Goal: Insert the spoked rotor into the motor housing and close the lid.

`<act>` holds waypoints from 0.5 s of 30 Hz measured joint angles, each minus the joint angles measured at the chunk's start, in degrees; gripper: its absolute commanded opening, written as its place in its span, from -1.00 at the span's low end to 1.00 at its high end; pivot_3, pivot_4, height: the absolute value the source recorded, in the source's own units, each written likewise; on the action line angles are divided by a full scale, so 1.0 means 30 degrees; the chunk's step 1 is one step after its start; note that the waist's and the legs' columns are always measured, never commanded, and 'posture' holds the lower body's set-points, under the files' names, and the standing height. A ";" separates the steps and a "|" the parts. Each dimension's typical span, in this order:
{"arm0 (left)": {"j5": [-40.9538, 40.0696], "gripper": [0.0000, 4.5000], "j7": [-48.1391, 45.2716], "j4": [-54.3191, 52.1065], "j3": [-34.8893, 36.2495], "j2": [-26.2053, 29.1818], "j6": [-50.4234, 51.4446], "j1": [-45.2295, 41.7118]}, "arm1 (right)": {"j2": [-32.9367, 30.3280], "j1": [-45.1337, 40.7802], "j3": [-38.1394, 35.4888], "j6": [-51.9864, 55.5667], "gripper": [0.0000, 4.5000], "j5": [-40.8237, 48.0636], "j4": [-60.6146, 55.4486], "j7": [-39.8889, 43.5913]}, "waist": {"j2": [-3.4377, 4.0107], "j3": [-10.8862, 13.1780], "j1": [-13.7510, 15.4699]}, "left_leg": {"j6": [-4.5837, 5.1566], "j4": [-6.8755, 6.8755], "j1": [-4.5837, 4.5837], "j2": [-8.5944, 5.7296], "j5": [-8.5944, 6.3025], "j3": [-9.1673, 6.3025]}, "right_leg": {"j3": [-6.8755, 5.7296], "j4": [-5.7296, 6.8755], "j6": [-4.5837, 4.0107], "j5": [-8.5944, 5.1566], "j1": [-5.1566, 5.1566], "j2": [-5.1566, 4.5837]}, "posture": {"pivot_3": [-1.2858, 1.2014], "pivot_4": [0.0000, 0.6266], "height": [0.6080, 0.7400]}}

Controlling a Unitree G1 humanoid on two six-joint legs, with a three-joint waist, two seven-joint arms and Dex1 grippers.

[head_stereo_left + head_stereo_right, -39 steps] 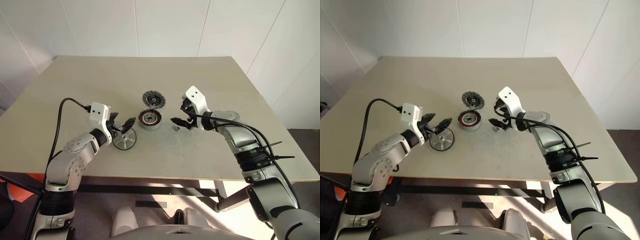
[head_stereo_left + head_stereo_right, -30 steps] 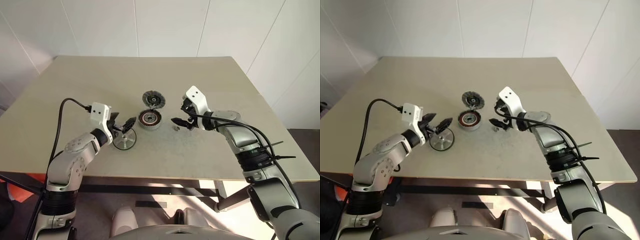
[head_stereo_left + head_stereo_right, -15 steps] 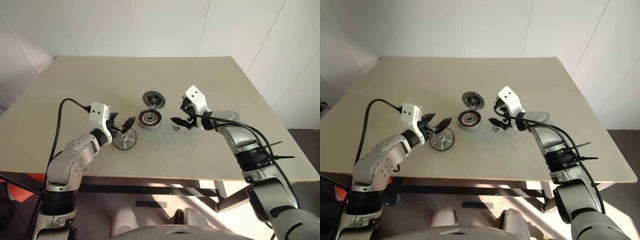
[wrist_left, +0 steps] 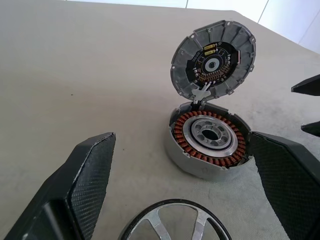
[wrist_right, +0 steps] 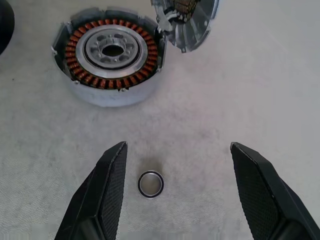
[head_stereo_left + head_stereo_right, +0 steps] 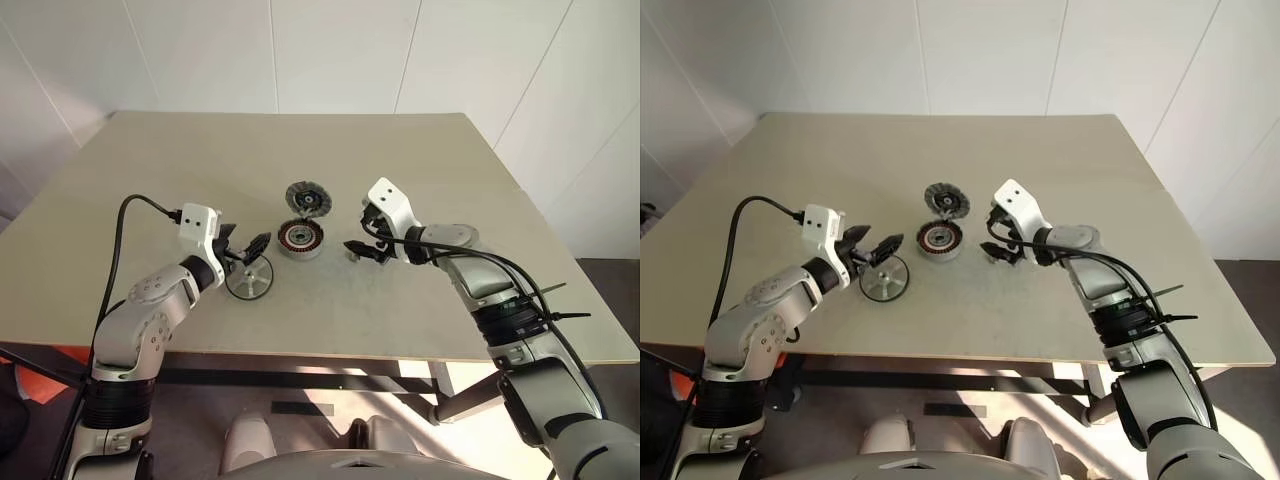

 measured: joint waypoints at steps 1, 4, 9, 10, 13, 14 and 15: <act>0.0000 1.00 0.0008 0.0000 0.0000 -0.0003 0.0007 0.0000 | 0.0010 0.0035 0.0056 0.0005 0.64 -0.0050 0.0067 -0.0018 | 0.0000 0.0000 -0.0004 | 0.0000 0.0000 0.0001 0.0000 0.0000 0.0000 | 0.0000 0.0001 0.0000 0.0000 0.0000 0.0000 | 0.03 -1.00 1.00; -0.0002 1.00 0.0019 -0.0036 -0.0024 -0.0055 0.0024 0.0002 | 0.0055 0.0053 0.0103 0.0014 0.64 -0.0196 0.0109 0.0017 | 0.0000 0.0000 -0.0025 | 0.0000 0.0000 0.0006 0.0002 0.0000 0.0001 | 0.0003 0.0004 0.0000 0.0000 0.0000 0.0002 | 0.03 -1.00 1.00; 0.0012 1.00 0.0025 -0.0127 -0.0071 -0.0101 0.0024 0.0125 | 0.0279 0.0542 0.0260 0.0074 0.64 -0.0364 0.0301 0.0045 | 0.0000 0.0000 -0.0016 | 0.0000 0.0000 0.0004 0.0001 0.0000 0.0001 | 0.0001 0.0003 0.0000 0.0000 0.0001 0.0001 | 0.03 -1.00 1.00; 0.0010 1.00 0.0026 -0.0127 -0.0074 -0.0103 0.0030 0.0124 | 0.0393 0.0635 0.0366 0.0076 0.64 -0.0412 0.0334 0.0057 | -0.0001 0.0000 -0.0017 | 0.0001 0.0000 0.0005 0.0001 0.0000 0.0001 | 0.0001 0.0003 0.0000 0.0000 0.0000 0.0001 | 0.03 -1.00 1.00; 0.0006 1.00 0.0022 -0.0128 -0.0073 -0.0100 0.0044 0.0123 | 0.0661 0.0816 0.0648 0.0087 0.64 -0.0423 0.0334 0.0120 | 0.0000 0.0000 -0.0021 | 0.0002 0.0000 0.0006 0.0001 -0.0001 0.0001 | 0.0002 0.0003 0.0000 0.0000 0.0000 0.0001 | 0.03 -1.00 1.00; 0.0011 1.00 0.0020 -0.0127 -0.0073 -0.0094 0.0044 0.0125 | 0.0721 0.0832 0.0668 0.0088 0.64 -0.0434 0.0340 0.0102 | -0.0001 0.0000 -0.0019 | 0.0001 0.0001 0.0005 0.0001 -0.0001 0.0001 | 0.0002 0.0003 0.0000 0.0000 0.0000 0.0000 | 0.03 -1.00 1.00; 0.0013 1.00 0.0019 -0.0127 -0.0073 -0.0092 0.0044 0.0124 | 0.0748 0.0830 0.0667 0.0088 0.64 -0.0448 0.0350 0.0060 | -0.0001 -0.0001 -0.0018 | 0.0001 0.0001 0.0006 0.0000 -0.0001 0.0000 | 0.0002 0.0003 0.0000 0.0000 0.0001 0.0000 | 0.03 -1.00 1.00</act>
